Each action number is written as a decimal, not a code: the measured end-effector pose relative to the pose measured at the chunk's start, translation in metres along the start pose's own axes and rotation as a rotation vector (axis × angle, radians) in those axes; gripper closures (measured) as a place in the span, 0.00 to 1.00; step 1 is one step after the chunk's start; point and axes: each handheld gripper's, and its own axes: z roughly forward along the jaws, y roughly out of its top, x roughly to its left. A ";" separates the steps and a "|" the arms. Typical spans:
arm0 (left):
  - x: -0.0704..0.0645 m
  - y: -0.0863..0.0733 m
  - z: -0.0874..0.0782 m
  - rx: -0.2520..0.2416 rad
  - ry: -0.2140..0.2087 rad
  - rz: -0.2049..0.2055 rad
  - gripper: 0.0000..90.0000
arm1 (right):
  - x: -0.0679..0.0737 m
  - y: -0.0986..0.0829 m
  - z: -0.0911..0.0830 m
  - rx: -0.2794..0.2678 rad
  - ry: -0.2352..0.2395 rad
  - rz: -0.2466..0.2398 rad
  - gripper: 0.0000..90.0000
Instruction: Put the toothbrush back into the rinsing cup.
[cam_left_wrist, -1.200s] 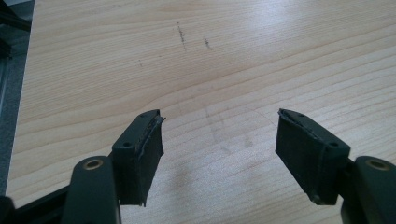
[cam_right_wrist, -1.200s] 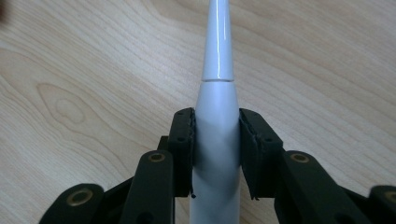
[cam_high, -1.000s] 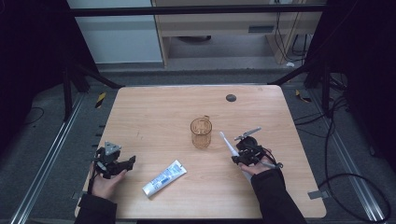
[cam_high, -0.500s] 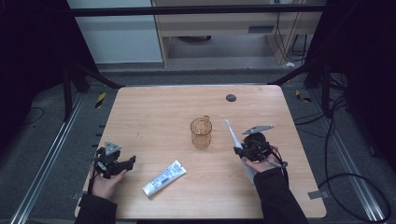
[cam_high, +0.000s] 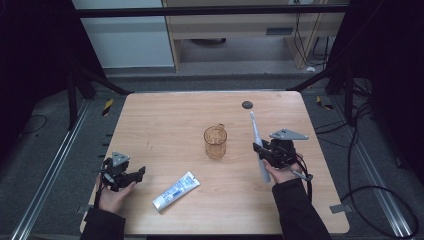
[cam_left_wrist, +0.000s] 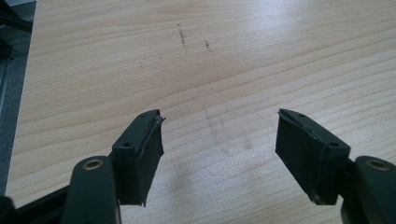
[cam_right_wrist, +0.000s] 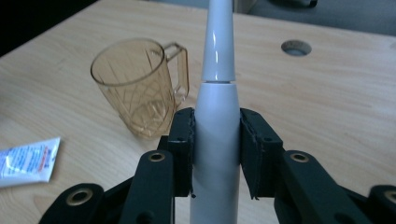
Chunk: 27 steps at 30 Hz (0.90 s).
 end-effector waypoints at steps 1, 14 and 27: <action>0.000 0.000 0.000 0.000 0.000 0.000 0.34 | 0.001 0.002 0.000 -0.017 -0.002 0.005 0.75; 0.000 0.000 -0.001 -0.012 0.004 -0.007 0.34 | 0.009 0.024 0.001 -0.198 -0.021 0.042 0.75; 0.000 0.000 -0.001 -0.015 0.002 -0.010 0.34 | 0.017 0.048 0.015 -0.366 -0.026 0.092 0.75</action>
